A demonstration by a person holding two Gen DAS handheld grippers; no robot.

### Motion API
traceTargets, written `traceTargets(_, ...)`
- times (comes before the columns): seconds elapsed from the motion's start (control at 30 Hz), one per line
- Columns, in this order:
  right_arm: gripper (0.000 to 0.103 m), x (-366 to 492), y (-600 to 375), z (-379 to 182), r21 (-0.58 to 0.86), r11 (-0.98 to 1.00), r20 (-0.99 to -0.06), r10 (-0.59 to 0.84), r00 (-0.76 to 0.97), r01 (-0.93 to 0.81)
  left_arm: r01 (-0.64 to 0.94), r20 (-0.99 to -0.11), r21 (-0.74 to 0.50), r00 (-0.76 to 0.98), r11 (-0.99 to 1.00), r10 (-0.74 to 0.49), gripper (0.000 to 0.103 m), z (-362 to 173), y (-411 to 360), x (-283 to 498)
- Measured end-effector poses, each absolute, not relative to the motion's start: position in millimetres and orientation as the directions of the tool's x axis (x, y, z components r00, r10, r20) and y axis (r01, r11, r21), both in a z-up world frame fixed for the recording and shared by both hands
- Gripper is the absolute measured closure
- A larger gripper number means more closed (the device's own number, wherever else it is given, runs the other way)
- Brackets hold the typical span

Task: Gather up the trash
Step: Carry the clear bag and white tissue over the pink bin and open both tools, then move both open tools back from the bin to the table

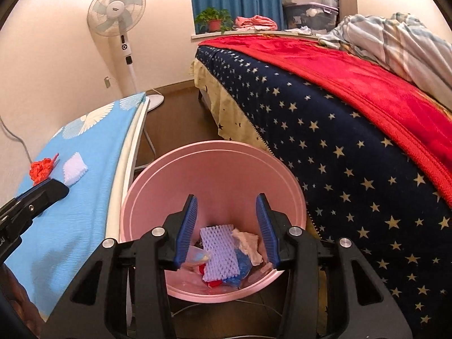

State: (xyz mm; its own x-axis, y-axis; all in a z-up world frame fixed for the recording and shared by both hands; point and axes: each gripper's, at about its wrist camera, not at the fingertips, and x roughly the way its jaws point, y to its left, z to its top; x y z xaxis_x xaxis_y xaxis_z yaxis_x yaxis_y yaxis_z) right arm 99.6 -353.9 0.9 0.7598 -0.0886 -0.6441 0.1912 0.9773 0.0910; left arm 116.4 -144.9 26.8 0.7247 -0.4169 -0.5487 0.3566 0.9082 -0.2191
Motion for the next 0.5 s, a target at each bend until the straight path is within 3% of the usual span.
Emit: traceTargets(0.5,0.059,105.3,-296.0,19.0,0.067,0.993,-0.609,-0.036,0.792,0.097,0.206,-0.555,-0.161,0.79,0.965,-0.261,0.071,30.2,-37.9,120.9)
